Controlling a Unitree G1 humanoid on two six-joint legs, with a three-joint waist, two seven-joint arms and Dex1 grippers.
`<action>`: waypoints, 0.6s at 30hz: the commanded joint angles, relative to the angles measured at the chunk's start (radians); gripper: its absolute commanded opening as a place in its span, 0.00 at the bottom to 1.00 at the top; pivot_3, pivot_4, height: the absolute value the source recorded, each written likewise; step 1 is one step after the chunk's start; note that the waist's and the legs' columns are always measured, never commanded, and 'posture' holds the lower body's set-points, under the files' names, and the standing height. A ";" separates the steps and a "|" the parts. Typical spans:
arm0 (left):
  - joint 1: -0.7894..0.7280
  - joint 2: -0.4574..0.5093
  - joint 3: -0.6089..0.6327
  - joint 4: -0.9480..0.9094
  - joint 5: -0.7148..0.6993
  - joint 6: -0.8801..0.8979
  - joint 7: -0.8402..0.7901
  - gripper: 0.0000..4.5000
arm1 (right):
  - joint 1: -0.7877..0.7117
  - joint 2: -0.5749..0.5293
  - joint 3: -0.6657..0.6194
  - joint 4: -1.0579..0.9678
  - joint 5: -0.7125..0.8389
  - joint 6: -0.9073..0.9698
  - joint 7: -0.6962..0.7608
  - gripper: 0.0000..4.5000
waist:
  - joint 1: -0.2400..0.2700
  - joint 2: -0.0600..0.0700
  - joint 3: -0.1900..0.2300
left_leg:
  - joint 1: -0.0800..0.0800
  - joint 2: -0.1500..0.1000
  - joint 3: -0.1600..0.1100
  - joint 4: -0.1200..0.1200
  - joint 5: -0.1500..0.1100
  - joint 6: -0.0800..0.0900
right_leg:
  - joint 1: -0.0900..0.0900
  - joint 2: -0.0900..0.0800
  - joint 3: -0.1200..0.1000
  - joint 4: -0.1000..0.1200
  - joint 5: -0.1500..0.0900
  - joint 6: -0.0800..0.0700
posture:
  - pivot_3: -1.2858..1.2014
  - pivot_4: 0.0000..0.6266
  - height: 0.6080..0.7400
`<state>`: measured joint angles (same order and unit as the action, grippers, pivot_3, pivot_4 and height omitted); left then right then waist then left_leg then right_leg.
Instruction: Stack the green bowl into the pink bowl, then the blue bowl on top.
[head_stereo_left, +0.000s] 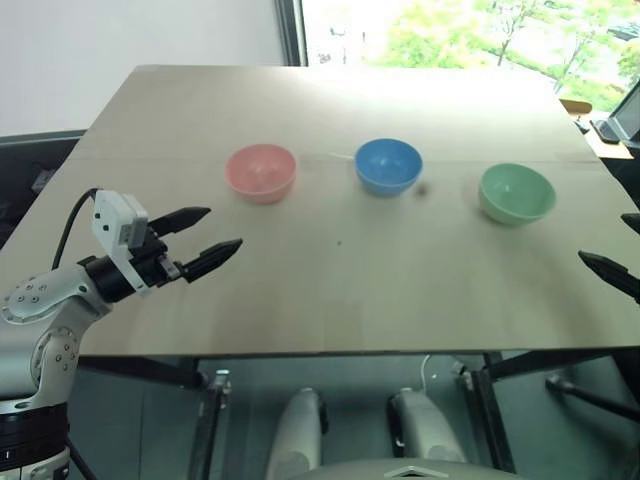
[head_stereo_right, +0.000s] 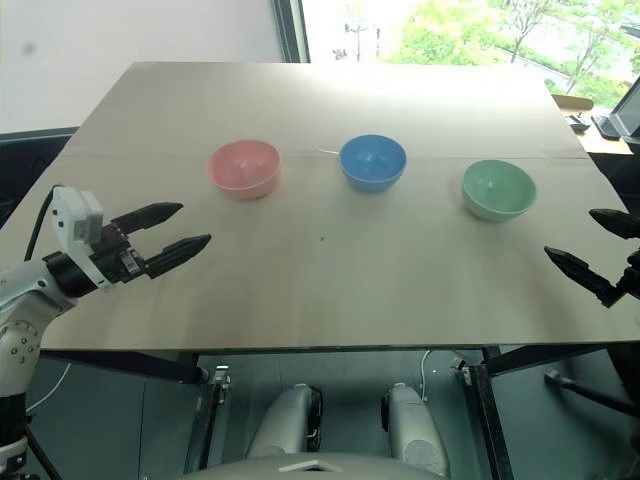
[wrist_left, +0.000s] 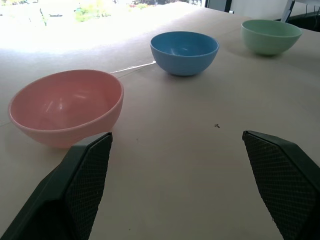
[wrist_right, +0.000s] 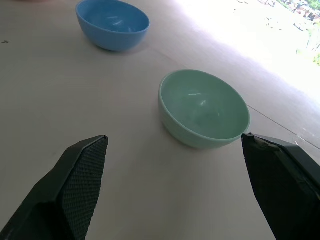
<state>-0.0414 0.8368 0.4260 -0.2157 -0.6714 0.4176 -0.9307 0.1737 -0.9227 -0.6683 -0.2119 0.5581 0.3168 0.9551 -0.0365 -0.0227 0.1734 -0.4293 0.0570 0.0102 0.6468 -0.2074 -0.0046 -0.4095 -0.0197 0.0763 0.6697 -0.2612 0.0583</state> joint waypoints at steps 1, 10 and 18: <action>-0.013 0.018 0.022 -0.032 -0.015 0.012 -0.003 0.98 | -0.038 -0.027 -0.001 -0.040 0.020 0.027 -0.002 1.00 | 0.000 0.000 0.000 | 0.000 0.000 0.000 0.000 0.000 0.000 | 0.000 0.000 0.000 0.000 0.000 0.000 | 0.52 0.24 1.00; -0.092 0.035 -0.057 -0.034 0.068 0.059 0.058 0.98 | -0.156 -0.010 0.114 -0.077 0.008 0.057 -0.032 1.00 | -0.001 0.000 0.000 | 0.000 0.000 0.000 0.000 0.000 0.000 | 0.000 0.000 0.000 0.000 0.003 0.002 | 0.52 0.24 1.00; -0.326 0.187 -0.360 0.016 0.454 0.066 0.184 0.98 | -0.348 0.116 0.421 -0.148 -0.044 0.052 -0.088 1.00 | -0.001 -0.001 0.001 | -0.001 0.000 -0.001 0.000 0.000 0.000 | -0.001 0.001 0.000 0.000 0.003 0.002 | 0.52 0.24 1.00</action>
<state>-0.2913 0.9926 0.1363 -0.2204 -0.3281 0.5382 -0.7460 -0.1325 -0.8262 -0.3102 -0.3188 0.5486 0.3881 0.8928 -0.0372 -0.0236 0.1743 -0.4308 0.0566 0.0096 0.6468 -0.2074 -0.0046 -0.4109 -0.0191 0.0761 0.6699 -0.2584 0.0604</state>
